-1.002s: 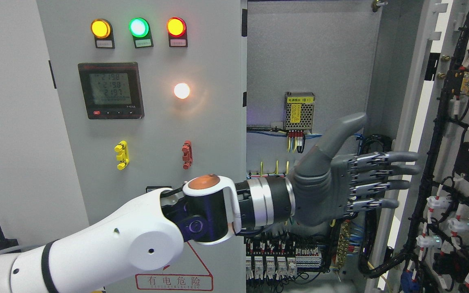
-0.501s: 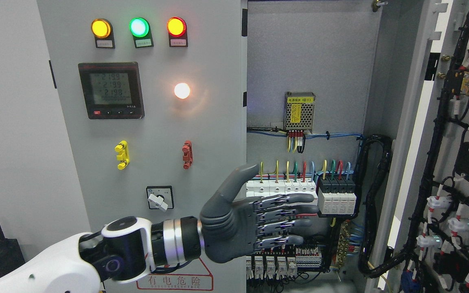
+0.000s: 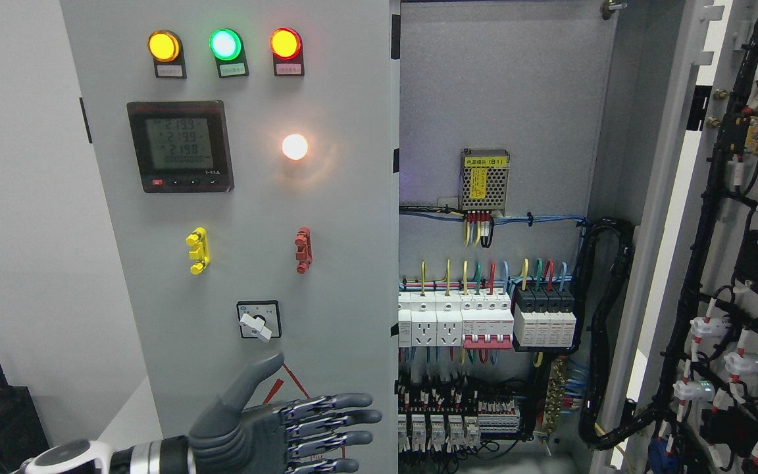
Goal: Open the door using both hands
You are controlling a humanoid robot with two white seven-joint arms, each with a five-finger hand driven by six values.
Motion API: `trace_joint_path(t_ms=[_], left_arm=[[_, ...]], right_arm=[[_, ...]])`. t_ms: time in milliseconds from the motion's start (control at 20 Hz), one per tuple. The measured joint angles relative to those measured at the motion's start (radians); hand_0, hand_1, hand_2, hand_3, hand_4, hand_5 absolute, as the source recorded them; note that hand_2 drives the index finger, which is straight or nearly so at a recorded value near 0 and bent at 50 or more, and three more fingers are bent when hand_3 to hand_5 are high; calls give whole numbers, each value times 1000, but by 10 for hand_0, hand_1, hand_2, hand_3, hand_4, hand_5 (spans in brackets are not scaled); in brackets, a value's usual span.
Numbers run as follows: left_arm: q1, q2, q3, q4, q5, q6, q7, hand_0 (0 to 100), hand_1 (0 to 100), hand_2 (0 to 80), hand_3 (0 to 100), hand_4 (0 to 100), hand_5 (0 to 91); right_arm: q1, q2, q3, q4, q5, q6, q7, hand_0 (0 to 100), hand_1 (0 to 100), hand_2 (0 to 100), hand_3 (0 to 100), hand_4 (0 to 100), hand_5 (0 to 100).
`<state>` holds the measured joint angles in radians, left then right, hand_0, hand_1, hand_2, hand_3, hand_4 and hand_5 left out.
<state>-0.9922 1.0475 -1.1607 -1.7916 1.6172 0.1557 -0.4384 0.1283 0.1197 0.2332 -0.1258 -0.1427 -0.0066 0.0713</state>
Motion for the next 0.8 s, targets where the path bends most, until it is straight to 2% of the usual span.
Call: trace_joint_path(t_ms=[401,801], left_arm=[[256,175,19,19,-68,-4,-5,0,0,0,0,31,0],[531,287,27,102,-89,-11,-6,0,0,0,0,32,0]], right_arm=[[0,0,0,0,0,0,0,0,0,0,0,0,0],[0,0,0,0,0,0,0,0,0,0,0,0,0]])
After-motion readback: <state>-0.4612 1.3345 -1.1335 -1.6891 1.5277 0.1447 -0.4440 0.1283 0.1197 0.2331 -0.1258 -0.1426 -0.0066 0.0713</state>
